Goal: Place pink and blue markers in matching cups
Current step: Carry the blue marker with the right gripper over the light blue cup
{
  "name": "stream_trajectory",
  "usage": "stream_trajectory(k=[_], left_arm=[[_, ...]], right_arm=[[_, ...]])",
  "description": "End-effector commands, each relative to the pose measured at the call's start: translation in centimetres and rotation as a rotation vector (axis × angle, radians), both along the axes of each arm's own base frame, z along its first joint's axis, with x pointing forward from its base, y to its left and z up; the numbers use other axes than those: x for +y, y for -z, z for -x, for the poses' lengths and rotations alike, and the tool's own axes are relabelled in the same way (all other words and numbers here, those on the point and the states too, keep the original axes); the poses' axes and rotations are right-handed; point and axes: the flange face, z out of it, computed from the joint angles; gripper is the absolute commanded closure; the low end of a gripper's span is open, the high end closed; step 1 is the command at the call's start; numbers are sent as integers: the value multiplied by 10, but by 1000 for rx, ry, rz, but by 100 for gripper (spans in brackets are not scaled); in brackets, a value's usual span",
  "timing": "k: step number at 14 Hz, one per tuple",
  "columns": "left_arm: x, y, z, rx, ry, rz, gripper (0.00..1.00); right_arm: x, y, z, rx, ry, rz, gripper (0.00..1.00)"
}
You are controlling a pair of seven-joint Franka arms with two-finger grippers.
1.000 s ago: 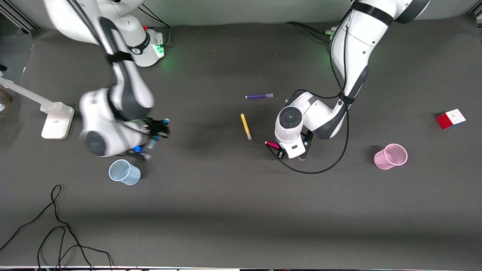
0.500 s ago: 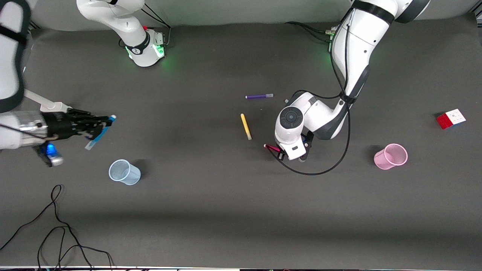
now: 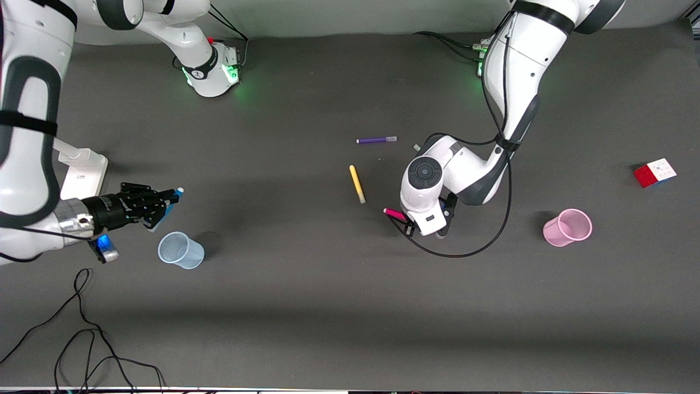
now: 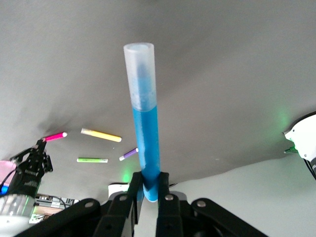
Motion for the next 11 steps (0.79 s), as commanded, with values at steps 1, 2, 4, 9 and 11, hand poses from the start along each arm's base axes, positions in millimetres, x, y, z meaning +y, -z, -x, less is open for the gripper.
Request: stream_trajectory(k=[1,2,4,9,11], left_arm=[[-4,0,-1,-9,1,-17,42],[-5,3,1,-7,5,-19,24],[-5,9,2,1,6,-22,24],[-6,17,5,10,9,-24,38],[-6,17,5,11,9,-25,55]], right_arm=[[-16,18,-7,-18,10,-87,100],[-29,30,-7,-4,30,-94,100],[-32,49,-8,19,43,-105,100],[-46,99,-3,28,10,-175,100],[-45,107,-4,37,12,-177,100]])
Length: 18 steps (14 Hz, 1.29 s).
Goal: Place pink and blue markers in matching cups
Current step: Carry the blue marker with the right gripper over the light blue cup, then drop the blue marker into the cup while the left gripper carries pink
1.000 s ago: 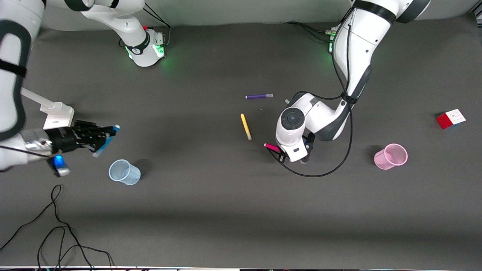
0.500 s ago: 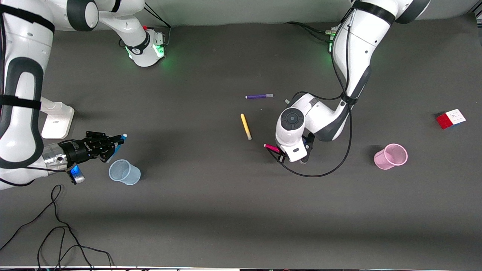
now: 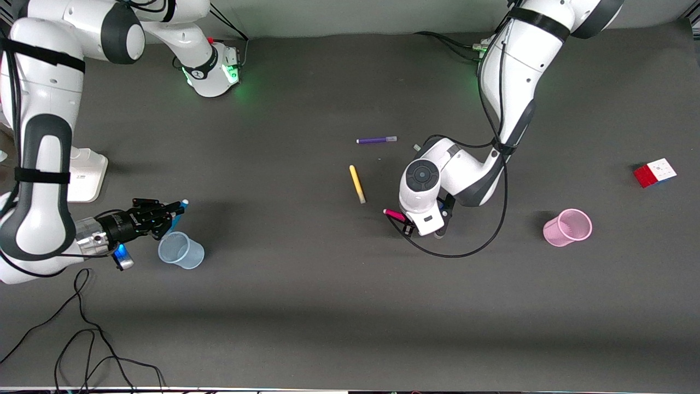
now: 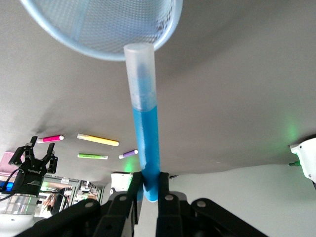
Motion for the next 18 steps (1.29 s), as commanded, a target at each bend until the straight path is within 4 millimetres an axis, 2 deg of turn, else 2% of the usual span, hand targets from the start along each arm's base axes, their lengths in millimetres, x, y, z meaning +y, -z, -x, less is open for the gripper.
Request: stream_trajectory(k=[1,3,5,7,8,11,12,13,15,18], left_arm=[[-5,0,0,-12,1,-13,68],[-5,-5,-3,-17,0,-12,92],[-4,-11,-6,-25,2,-8,94],[0,-28,-12,-41,38,-6,94],[6,-44,-18,-48,52,-15,94],[52,-103,-43,-42,109,-14,96],[69,-127,-48,-21,147,12,96],[87,-148,-52,4,201,41,96],[137,-187,-57,72,287,81,96],[215,-229,-60,124,424,120,95]], right_arm=[[0,6,-4,-11,1,-37,100],[0,13,-6,-15,11,-31,100],[0,17,-11,-38,35,-15,100],[1,20,-15,-47,43,-13,100],[1,19,-16,-53,43,-10,100],[-1,23,-20,-82,46,-1,100],[-3,23,-23,-99,56,10,94],[-2,24,-24,-106,59,16,67],[-3,24,-24,-97,71,24,2],[-6,16,-24,-114,64,17,0]])
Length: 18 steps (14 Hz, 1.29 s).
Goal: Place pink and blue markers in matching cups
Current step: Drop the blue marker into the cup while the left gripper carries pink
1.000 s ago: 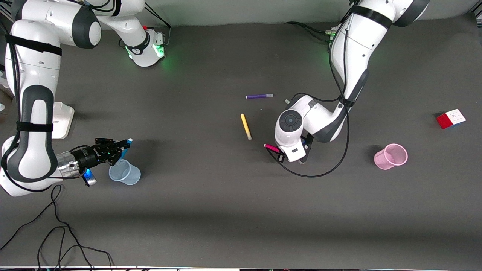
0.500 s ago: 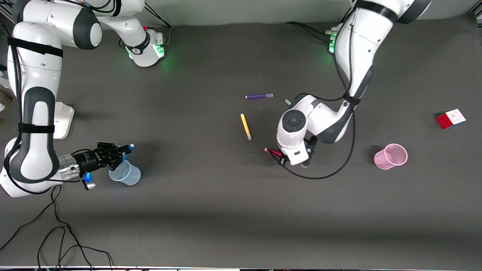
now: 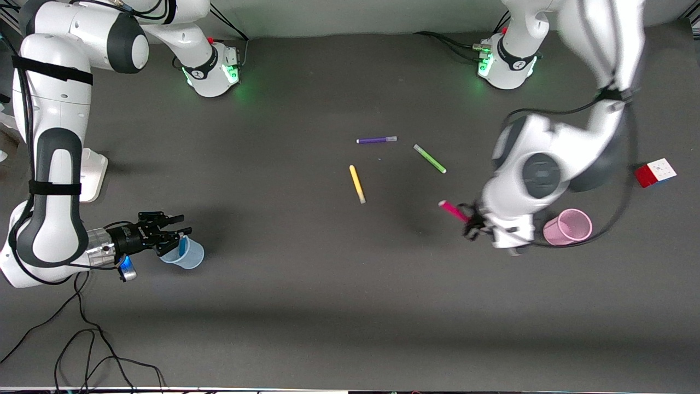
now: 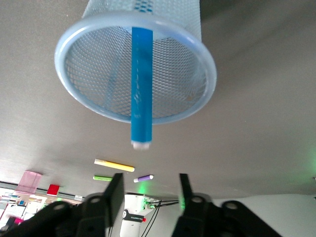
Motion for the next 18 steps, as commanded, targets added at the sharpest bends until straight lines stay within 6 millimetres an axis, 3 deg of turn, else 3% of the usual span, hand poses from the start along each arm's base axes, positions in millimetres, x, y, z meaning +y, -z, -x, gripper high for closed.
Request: stream_trajectory(k=[1,4,7,9,12,14,17,18], left_arm=[[70,-32,6,42,155,55,96],[150,-56,9,119,381,116,95],[229,-52,11,156,600,197,95],[259,-42,8,222,704,210,95],[280,-13,-13,338,755,219,95],[284,12,-24,389,760,239,95],[280,53,-33,456,779,249,95],[277,64,-35,469,786,253,95]], right_arm=[[-5,-16,-7,-32,9,-15,0],[-20,-73,-11,-118,-15,49,0],[-24,-152,3,-226,-168,195,0],[-33,-194,16,-303,-229,218,0],[-52,-245,44,-393,-345,256,0],[-62,-285,65,-465,-436,282,0],[-65,-330,84,-517,-456,346,0],[-53,-345,90,-529,-487,373,0]])
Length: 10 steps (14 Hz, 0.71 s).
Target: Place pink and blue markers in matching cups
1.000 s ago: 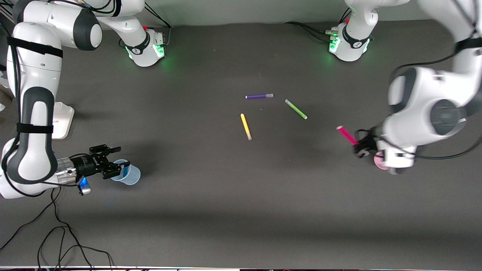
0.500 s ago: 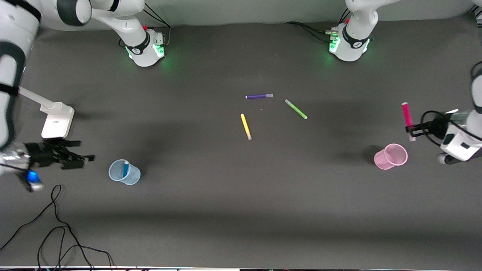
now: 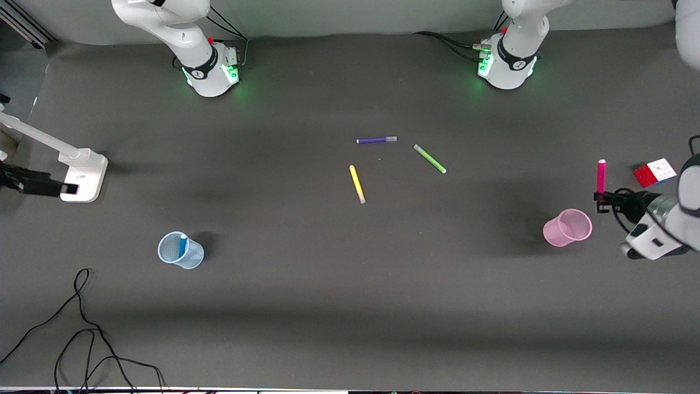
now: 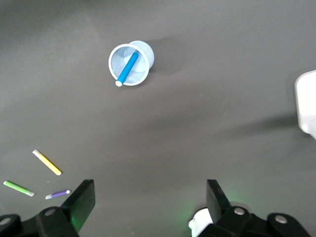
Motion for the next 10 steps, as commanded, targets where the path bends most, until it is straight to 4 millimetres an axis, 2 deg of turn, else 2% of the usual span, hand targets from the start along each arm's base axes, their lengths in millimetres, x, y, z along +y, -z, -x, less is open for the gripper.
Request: stream_trajectory(k=[1,3,7,8,9,10], left_arm=[[-6,24,-15,43,38,-1,95],[-15,41,-23,39,58,-4,95],[-17,60,-32,20,64,-4,95],[-19,65,-33,18,67,-2,95],[-19,69,-35,9,67,-1,95],[-17,72,-37,1,68,-5,95]], right_arm=[[27,-28,23,-28,-90,74,0],[32,-28,34,-23,-109,107,0],[79,-39,59,-84,-200,121,0],[90,-39,68,-99,-195,131,0],[106,-47,83,-125,-207,147,0],[113,-54,94,-142,-213,159,0]])
